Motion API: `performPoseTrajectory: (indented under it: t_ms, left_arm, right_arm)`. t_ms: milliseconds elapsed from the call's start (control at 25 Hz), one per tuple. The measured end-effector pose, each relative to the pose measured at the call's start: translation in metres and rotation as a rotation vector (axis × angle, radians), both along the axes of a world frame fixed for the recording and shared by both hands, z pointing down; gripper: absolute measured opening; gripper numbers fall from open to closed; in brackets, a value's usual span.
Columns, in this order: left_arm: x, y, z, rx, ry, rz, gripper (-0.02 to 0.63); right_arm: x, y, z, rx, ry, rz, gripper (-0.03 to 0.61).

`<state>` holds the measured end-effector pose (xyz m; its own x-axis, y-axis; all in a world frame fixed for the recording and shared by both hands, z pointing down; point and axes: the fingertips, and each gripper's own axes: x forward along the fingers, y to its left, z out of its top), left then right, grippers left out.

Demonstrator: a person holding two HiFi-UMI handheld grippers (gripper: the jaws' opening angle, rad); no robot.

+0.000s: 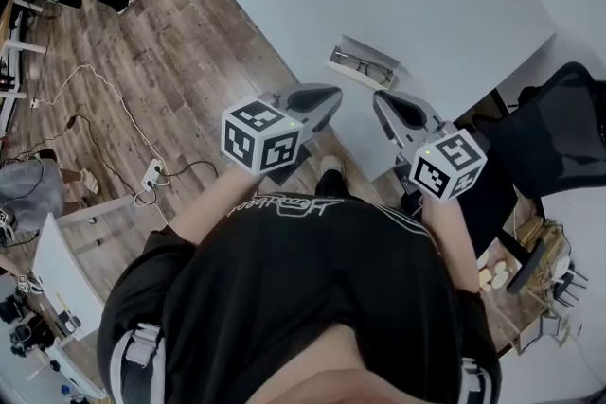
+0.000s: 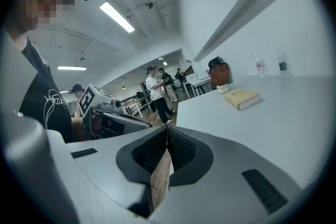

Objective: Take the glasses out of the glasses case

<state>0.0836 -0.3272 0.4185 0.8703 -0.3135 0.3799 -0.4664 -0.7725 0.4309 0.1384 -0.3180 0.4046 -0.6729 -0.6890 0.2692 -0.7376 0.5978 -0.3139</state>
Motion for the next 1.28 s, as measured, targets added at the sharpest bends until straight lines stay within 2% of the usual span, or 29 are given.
performPoseTrajectory:
  t_ms: [200, 720, 1040, 1280]
  left_arm:
    - [0.001, -0.008, 0.009, -0.025, 0.001, -0.005, 0.008]
    - [-0.007, -0.029, 0.032, -0.083, 0.002, -0.045, 0.008]
    - [-0.012, -0.042, 0.044, -0.110, -0.005, -0.070, 0.008]
    - [-0.014, -0.044, 0.050, -0.122, -0.015, -0.069, 0.008]
  right_arm:
    - [0.003, -0.016, 0.006, 0.025, 0.053, -0.005, 0.009]
    - [-0.001, -0.060, 0.048, 0.003, 0.254, -0.096, 0.011]
    - [-0.005, -0.083, 0.087, 0.001, 0.460, -0.177, 0.012]
    - [-0.005, -0.092, 0.114, -0.022, 0.550, -0.211, 0.014]
